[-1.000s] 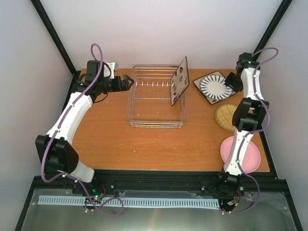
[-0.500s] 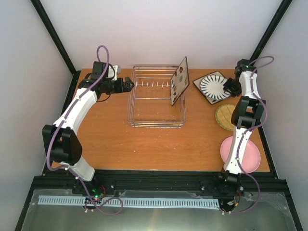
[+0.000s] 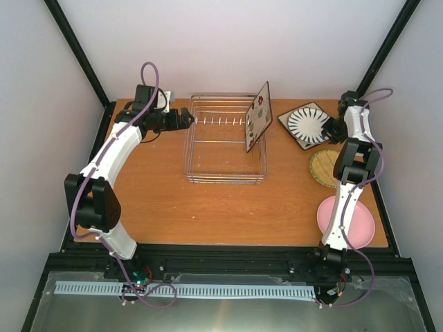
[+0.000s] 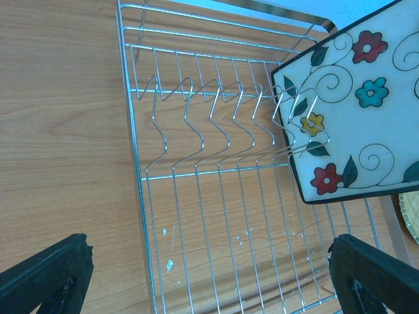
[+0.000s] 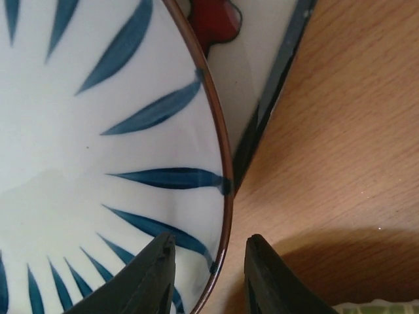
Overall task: Load the plates into the dish rack
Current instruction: Pick up the plate at the center of the board.
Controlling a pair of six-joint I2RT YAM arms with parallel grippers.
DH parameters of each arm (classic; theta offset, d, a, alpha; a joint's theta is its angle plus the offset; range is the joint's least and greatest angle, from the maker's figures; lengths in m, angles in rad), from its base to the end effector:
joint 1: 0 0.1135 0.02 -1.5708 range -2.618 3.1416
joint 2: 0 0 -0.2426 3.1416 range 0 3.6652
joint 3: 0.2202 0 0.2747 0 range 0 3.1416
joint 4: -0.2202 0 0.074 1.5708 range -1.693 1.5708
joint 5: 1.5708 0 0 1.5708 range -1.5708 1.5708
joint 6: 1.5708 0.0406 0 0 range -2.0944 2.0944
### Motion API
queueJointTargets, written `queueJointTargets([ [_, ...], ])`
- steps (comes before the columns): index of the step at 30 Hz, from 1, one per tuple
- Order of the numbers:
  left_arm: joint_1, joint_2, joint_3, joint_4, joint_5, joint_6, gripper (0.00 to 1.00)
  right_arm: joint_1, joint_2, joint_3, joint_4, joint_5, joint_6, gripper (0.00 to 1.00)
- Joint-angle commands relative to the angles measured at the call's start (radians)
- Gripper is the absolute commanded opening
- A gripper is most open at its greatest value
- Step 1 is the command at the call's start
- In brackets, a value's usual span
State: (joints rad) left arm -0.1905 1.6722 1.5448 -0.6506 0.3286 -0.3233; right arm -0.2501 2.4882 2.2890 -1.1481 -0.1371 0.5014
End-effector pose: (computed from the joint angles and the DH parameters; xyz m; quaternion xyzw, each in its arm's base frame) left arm 0.3885 -0.0883 0.3014 0.0026 0.9122 -0.2427 0.3301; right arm 0.4980 -0.1215 0.1554 0.3567 0.9251 0.0815 0.1018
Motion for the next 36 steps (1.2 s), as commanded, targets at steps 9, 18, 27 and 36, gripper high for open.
queueJointTargets([
  [9,0.005,0.024,0.051,-0.024,-0.025,0.001,1.00,-0.010,0.017,-0.060,0.046,-0.032,0.055,0.13],
  [18,0.005,0.030,0.064,-0.024,-0.022,0.000,1.00,-0.014,-0.026,-0.096,0.058,-0.025,0.046,0.03],
  [27,0.005,0.021,0.048,-0.021,0.005,0.001,1.00,-0.012,-0.152,-0.232,0.081,-0.072,-0.008,0.03],
  [36,0.005,-0.032,-0.044,0.019,0.036,-0.013,1.00,-0.009,-0.297,-0.397,0.114,-0.131,-0.067,0.03],
])
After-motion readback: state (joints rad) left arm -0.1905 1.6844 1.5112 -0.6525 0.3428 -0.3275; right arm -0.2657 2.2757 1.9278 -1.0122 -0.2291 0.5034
